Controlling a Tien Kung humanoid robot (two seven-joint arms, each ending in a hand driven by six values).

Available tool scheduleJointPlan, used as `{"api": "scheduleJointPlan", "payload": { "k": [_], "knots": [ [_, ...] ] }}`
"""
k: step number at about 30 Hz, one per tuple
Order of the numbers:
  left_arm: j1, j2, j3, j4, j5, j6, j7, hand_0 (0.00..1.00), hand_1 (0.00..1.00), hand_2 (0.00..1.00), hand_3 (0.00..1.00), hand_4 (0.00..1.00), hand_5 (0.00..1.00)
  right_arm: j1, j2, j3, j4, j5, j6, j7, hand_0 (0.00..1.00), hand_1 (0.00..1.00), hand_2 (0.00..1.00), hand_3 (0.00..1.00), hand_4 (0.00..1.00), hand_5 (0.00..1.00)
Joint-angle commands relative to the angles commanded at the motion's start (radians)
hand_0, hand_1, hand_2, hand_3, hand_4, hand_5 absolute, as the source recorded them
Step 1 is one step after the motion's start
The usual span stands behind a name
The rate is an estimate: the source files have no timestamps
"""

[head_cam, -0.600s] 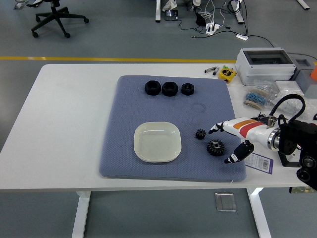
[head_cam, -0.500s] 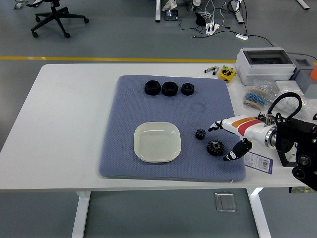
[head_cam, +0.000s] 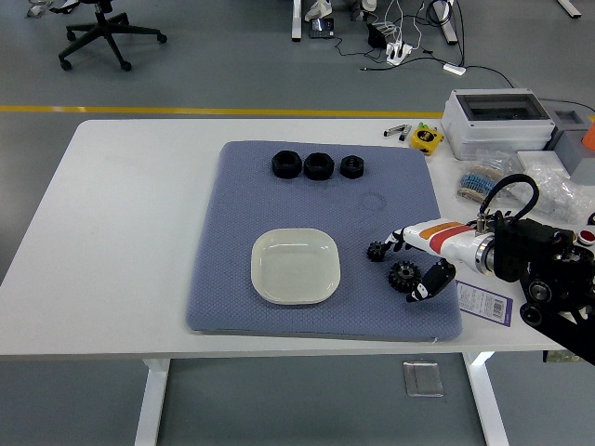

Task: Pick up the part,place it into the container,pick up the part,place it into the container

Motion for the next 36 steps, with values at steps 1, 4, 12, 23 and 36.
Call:
{"api": "scheduleJointPlan", "payload": {
  "k": [1,4,12,23,36],
  "knots": [
    [-0.001,0.000,0.001,0.000,-0.001,0.000,0.000,0.816,0.777,0.821,0.568,0.478,0.724,0.003,0.004,-0.001,-0.010,-0.003,-0.001,0.000,0.720,0.695,0.733,0.783,0.998,0.245],
    [-0.002,0.001,0.003,0.000,-0.005,0.000,-0.002,0.816,0.777,0.821,0.568,0.478,0.724,0.005,0.011,-0.003,-0.032,-0.002,-0.004,0.002,0.720,0.695,0.733,0.783,0.998,0.245],
    [-0.008,0.001,0.002,0.000,-0.016,0.004,-0.008,0.815,0.777,0.821,0.568,0.478,0.723,-0.003,0.010,-0.005,-0.063,-0.008,-0.003,0.000,0.696,0.672,0.703,0.761,0.998,0.252],
    [-0.008,-0.001,0.000,0.000,-0.006,0.002,-0.003,0.815,0.778,0.824,0.569,0.480,0.720,-0.014,0.034,-0.005,-0.080,-0.002,-0.033,0.003,0.678,0.642,0.675,0.733,0.998,0.243],
    [-0.010,-0.002,-0.005,0.000,-0.002,0.001,-0.004,0.815,0.778,0.825,0.570,0.481,0.719,-0.018,0.046,-0.008,-0.110,0.022,-0.037,0.012,0.590,0.560,0.537,0.518,0.787,0.177]
  ]
}}
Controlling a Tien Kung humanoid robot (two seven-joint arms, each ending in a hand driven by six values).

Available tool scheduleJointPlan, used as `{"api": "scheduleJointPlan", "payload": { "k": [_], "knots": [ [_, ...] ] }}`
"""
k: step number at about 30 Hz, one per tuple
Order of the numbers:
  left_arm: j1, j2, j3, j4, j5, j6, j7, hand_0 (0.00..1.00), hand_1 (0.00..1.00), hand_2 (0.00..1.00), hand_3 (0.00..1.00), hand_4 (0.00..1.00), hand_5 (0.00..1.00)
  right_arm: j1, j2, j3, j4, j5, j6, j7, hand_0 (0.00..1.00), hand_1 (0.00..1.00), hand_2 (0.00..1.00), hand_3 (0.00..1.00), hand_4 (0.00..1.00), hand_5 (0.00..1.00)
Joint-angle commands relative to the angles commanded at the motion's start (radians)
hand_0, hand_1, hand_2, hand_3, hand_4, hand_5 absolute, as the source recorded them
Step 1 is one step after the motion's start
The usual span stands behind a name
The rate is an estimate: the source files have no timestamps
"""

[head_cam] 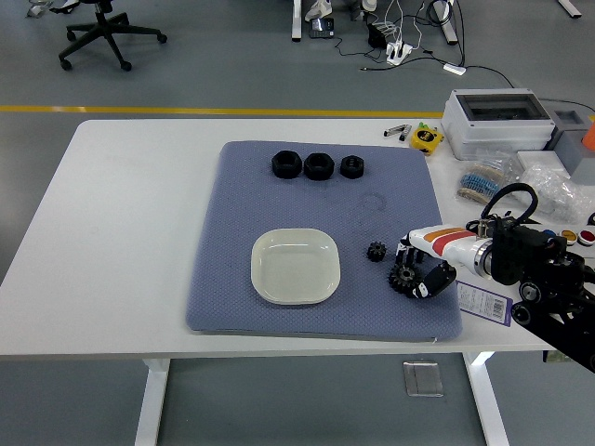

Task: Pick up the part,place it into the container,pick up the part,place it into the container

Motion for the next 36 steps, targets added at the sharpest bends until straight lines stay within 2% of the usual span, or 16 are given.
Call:
{"api": "scheduleJointPlan", "payload": {
  "k": [1,6,7,12,13,22,28,32,36],
  "knots": [
    [0.000,0.000,-0.001,0.000,0.001,0.000,0.000,0.815,0.778,0.825,0.569,0.482,0.719,0.000,0.002,-0.001,-0.002,0.004,-0.003,0.000,0.516,0.500,0.495,0.480,0.739,0.191],
    [0.000,0.000,-0.007,0.000,0.012,-0.002,0.002,0.815,0.778,0.825,0.569,0.482,0.719,0.000,0.007,-0.005,-0.010,0.021,-0.018,-0.001,0.516,0.500,0.495,0.480,0.739,0.191],
    [0.000,0.000,-0.008,0.000,0.012,-0.002,0.002,0.815,0.778,0.824,0.570,0.483,0.719,0.000,0.007,-0.005,-0.011,0.023,-0.019,-0.001,0.379,0.423,0.448,0.455,0.684,0.245],
    [0.000,0.000,-0.008,0.000,0.011,-0.001,0.001,0.815,0.778,0.824,0.570,0.483,0.719,-0.001,0.005,-0.004,-0.015,0.046,-0.027,-0.004,0.379,0.423,0.448,0.455,0.684,0.245],
    [0.000,0.001,-0.007,0.000,0.010,-0.001,0.001,0.815,0.778,0.824,0.570,0.483,0.719,-0.001,0.004,-0.002,-0.013,0.051,-0.031,-0.005,0.268,0.364,0.413,0.437,0.782,0.236],
    [-0.001,0.002,-0.010,0.000,0.014,-0.002,0.002,0.815,0.778,0.823,0.571,0.484,0.719,0.004,-0.005,0.020,0.029,0.075,-0.050,-0.005,0.239,0.337,0.396,0.426,0.809,0.231],
    [-0.001,0.003,-0.011,0.000,0.013,-0.001,0.001,0.815,0.778,0.823,0.570,0.484,0.719,0.010,-0.005,0.044,0.088,0.072,-0.058,-0.015,0.235,0.333,0.393,0.427,0.807,0.223],
    [-0.002,0.006,-0.003,0.000,0.009,-0.001,0.002,0.815,0.777,0.823,0.571,0.484,0.720,0.027,0.018,0.057,0.126,0.071,-0.064,-0.022,0.234,0.334,0.392,0.428,0.814,0.211],
    [-0.002,0.007,0.004,0.000,0.007,0.000,0.004,0.815,0.777,0.823,0.571,0.484,0.720,0.060,0.060,0.051,0.142,0.084,-0.046,-0.026,0.234,0.334,0.392,0.428,0.814,0.211]
  ]
}}
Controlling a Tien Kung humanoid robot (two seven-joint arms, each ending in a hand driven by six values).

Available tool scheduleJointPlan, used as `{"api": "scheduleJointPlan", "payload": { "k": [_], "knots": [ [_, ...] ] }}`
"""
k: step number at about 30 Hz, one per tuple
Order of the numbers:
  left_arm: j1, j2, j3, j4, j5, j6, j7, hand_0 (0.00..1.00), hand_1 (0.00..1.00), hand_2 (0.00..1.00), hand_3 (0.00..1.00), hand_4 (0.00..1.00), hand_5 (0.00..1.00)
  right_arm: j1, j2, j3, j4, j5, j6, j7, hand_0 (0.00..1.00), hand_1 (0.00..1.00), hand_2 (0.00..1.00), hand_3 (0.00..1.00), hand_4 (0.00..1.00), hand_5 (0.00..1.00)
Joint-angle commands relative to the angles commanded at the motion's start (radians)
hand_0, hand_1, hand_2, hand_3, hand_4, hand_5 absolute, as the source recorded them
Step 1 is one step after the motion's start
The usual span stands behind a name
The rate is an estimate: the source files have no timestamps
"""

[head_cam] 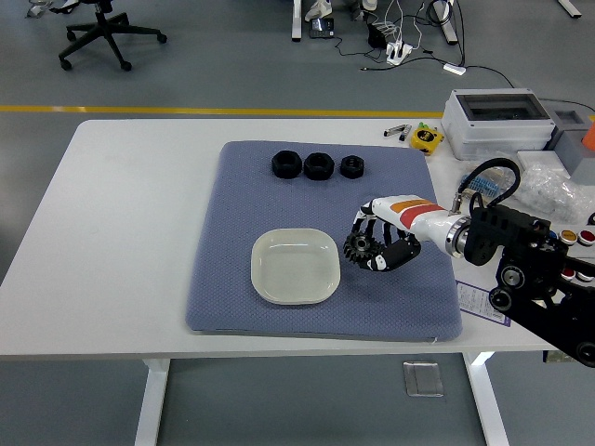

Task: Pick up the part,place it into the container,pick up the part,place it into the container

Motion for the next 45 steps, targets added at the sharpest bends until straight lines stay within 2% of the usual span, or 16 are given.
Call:
{"api": "scheduleJointPlan", "payload": {
  "k": [6,12,13,18,19,21,24,25,32,36,37,42,43,45],
  "knots": [
    [-0.002,0.003,0.004,0.000,0.000,0.004,0.001,0.815,0.777,0.826,0.571,0.484,0.719,0.053,0.081,-0.027,-0.023,0.006,0.024,-0.002,0.235,0.338,0.395,0.437,0.823,0.191],
    [-0.005,0.004,0.009,0.000,0.002,0.007,0.002,0.815,0.780,0.827,0.571,0.484,0.719,0.099,0.174,-0.059,-0.105,-0.016,0.021,0.011,0.246,0.339,0.401,0.442,0.803,0.191],
    [-0.005,0.005,0.010,0.000,0.002,0.007,0.003,0.815,0.779,0.827,0.571,0.484,0.719,0.103,0.186,-0.062,-0.118,-0.030,0.023,0.016,0.373,0.401,0.456,0.453,0.829,0.216],
    [-0.007,0.006,0.007,0.000,0.011,0.007,0.005,0.815,0.779,0.827,0.571,0.484,0.719,0.111,0.222,-0.075,-0.155,-0.086,0.050,0.035,0.373,0.401,0.456,0.453,0.829,0.216],
    [-0.007,0.006,0.008,0.000,0.012,0.007,0.005,0.815,0.780,0.829,0.571,0.485,0.720,0.111,0.225,-0.077,-0.158,-0.094,0.056,0.038,0.570,0.627,0.771,0.795,0.998,0.315],
    [-0.006,0.007,0.008,0.000,0.014,0.006,0.006,0.815,0.780,0.829,0.571,0.485,0.720,0.113,0.232,-0.079,-0.167,-0.107,0.075,0.044,0.570,0.627,0.771,0.795,0.998,0.315],
    [-0.007,0.008,0.009,0.000,0.017,0.006,0.007,0.815,0.780,0.829,0.571,0.485,0.720,0.115,0.236,-0.079,-0.180,-0.125,0.091,0.054,0.570,0.627,0.771,0.795,0.998,0.315],
    [-0.007,0.008,0.010,0.000,0.016,0.006,0.007,0.815,0.780,0.829,0.571,0.485,0.718,0.116,0.235,-0.079,-0.181,-0.128,0.091,0.056,0.668,0.710,0.880,0.925,0.998,0.340],
    [-0.007,0.009,0.007,0.000,0.017,0.007,0.006,0.815,0.781,0.830,0.571,0.483,0.715,0.123,0.209,-0.064,-0.181,-0.133,0.087,0.059,0.690,0.716,0.882,0.938,0.998,0.333],
    [-0.007,0.009,0.007,0.000,0.015,0.008,0.005,0.815,0.781,0.830,0.571,0.483,0.715,0.122,0.179,-0.038,-0.182,-0.139,0.075,0.055,0.690,0.716,0.882,0.938,0.998,0.333],
    [-0.007,0.009,0.006,0.000,0.015,0.008,0.004,0.815,0.781,0.831,0.571,0.481,0.711,0.122,0.173,-0.032,-0.186,-0.140,0.075,0.054,0.638,0.671,0.793,0.817,0.998,0.314],
    [-0.005,0.009,0.002,0.000,0.014,0.009,0.004,0.815,0.781,0.831,0.571,0.481,0.711,0.117,0.136,-0.013,-0.232,-0.150,0.084,0.050,0.638,0.671,0.793,0.817,0.998,0.314],
    [-0.004,0.009,0.001,0.000,0.015,0.008,0.004,0.815,0.780,0.831,0.569,0.483,0.713,0.115,0.132,-0.016,-0.243,-0.149,0.082,0.051,0.556,0.621,0.699,0.673,0.997,0.261],
    [-0.003,0.008,0.000,0.000,0.017,0.008,0.005,0.815,0.780,0.831,0.569,0.483,0.713,0.110,0.131,-0.024,-0.266,-0.141,0.077,0.054,0.556,0.621,0.699,0.673,0.997,0.261]
  ]
}}
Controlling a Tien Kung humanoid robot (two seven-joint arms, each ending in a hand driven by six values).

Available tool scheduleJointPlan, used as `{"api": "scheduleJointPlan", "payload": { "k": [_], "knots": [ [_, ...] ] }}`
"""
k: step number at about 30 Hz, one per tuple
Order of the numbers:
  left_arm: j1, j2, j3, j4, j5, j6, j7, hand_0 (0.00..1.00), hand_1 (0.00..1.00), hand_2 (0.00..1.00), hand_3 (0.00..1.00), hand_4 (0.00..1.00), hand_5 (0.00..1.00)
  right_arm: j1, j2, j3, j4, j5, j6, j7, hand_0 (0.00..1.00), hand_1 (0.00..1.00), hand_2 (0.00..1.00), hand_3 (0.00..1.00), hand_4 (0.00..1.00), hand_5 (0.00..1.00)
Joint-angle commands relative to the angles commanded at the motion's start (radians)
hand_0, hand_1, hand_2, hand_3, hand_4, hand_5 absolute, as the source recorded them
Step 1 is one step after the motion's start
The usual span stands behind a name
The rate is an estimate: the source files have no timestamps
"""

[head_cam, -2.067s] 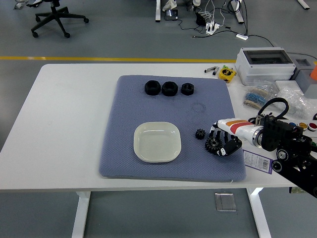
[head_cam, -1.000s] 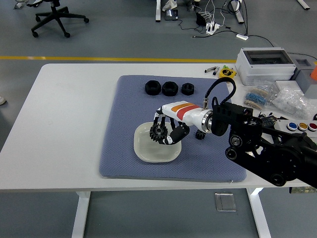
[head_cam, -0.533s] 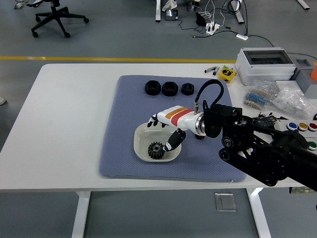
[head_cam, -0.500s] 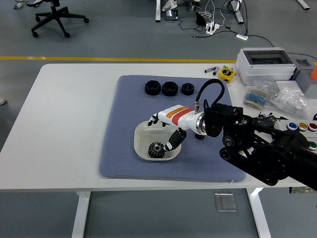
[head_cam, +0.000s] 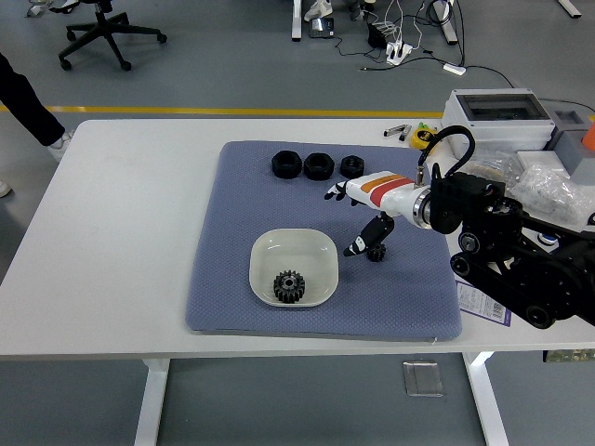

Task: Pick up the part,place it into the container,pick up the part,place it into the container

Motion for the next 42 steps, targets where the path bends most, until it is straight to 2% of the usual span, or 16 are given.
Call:
{"api": "scheduleJointPlan", "payload": {
  "k": [3,4,9,10,21,34,35,40,41,42],
  "knots": [
    [0.001,0.000,0.002,0.000,-0.001,-0.001,0.001,0.815,0.780,0.831,0.569,0.483,0.713,-0.007,0.007,-0.020,-0.043,0.035,-0.015,0.004,0.556,0.621,0.699,0.673,0.997,0.261],
    [0.002,0.000,0.003,0.000,-0.002,-0.001,0.001,0.815,0.782,0.830,0.570,0.480,0.709,-0.009,0.013,-0.029,-0.062,0.054,-0.018,0.003,0.528,0.593,0.617,0.515,0.798,0.176],
    [0.003,-0.002,0.004,0.000,-0.002,0.000,0.002,0.815,0.782,0.830,0.570,0.480,0.709,-0.018,0.040,-0.058,-0.126,0.098,-0.044,0.009,0.528,0.593,0.617,0.515,0.798,0.176],
    [0.003,-0.002,0.004,0.000,-0.002,0.000,0.002,0.814,0.781,0.830,0.570,0.480,0.710,-0.019,0.042,-0.063,-0.133,0.100,-0.051,0.013,0.506,0.546,0.574,0.498,0.718,0.142],
    [0.000,-0.004,0.006,0.000,-0.007,0.001,0.001,0.814,0.781,0.831,0.570,0.479,0.710,-0.023,0.054,-0.089,-0.194,0.122,-0.087,0.028,0.488,0.521,0.552,0.487,0.695,0.146],
    [0.001,-0.005,-0.002,0.000,0.003,-0.002,0.003,0.815,0.782,0.832,0.569,0.480,0.716,-0.036,0.041,-0.083,-0.193,0.143,-0.046,0.020,0.479,0.519,0.552,0.497,0.692,0.146],
    [0.001,-0.005,-0.002,0.000,0.003,-0.002,0.003,0.815,0.782,0.830,0.569,0.481,0.716,-0.037,0.040,-0.083,-0.193,0.144,-0.043,0.019,0.425,0.495,0.548,0.497,0.683,0.136],
    [0.002,-0.005,-0.008,0.000,0.009,-0.003,0.003,0.815,0.782,0.830,0.569,0.481,0.716,-0.039,0.040,-0.088,-0.190,0.152,-0.028,0.019,0.425,0.495,0.548,0.497,0.683,0.136],
    [0.002,-0.006,-0.009,0.000,0.010,-0.003,0.004,0.815,0.782,0.831,0.569,0.481,0.718,-0.040,0.041,-0.089,-0.189,0.156,-0.024,0.021,0.287,0.409,0.474,0.470,0.629,0.110],
    [0.002,-0.006,-0.010,0.000,0.011,-0.004,0.004,0.815,0.782,0.831,0.569,0.481,0.718,-0.041,0.041,-0.090,-0.188,0.160,-0.022,0.021,0.287,0.409,0.474,0.470,0.629,0.110]
  ]
}}
